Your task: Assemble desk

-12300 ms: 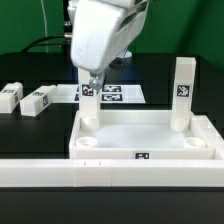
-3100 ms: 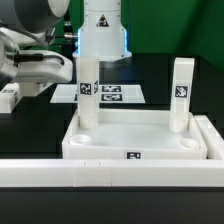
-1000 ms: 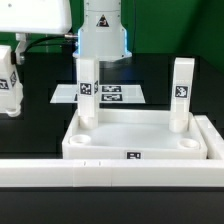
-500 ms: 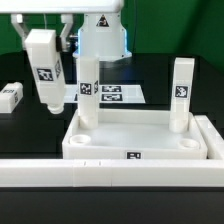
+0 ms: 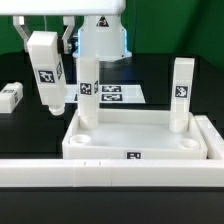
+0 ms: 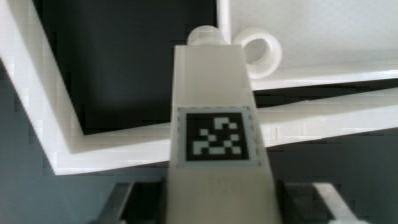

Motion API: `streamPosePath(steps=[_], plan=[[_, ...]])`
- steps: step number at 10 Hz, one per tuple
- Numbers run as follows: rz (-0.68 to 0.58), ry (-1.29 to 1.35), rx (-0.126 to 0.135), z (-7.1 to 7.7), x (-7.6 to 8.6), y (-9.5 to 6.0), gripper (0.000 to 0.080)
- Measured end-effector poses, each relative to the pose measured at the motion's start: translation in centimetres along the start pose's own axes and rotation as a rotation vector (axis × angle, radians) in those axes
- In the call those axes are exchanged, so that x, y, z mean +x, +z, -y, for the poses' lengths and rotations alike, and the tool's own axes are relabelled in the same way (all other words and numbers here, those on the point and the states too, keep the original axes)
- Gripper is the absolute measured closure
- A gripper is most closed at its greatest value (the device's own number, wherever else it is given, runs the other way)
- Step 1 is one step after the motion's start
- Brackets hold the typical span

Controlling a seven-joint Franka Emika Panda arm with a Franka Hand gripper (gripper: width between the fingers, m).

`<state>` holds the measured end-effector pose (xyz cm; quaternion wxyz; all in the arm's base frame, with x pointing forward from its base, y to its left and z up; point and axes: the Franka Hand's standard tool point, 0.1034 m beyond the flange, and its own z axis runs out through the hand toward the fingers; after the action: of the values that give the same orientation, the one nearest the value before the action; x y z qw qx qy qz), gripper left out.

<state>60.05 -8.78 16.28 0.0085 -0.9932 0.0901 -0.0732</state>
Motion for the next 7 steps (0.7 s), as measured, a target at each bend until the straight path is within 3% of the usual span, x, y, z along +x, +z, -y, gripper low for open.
streamPosePath(steps=[2,3,7], plan=[[-0.023,-0.046,0.020,4.7,1.2,0.0,0.0509],[-0.024,-0.060,0.022,5.7,1.5,0.1,0.0509],[-0.027,-0.056,0.021,5.6,1.4,0.2,0.0509]])
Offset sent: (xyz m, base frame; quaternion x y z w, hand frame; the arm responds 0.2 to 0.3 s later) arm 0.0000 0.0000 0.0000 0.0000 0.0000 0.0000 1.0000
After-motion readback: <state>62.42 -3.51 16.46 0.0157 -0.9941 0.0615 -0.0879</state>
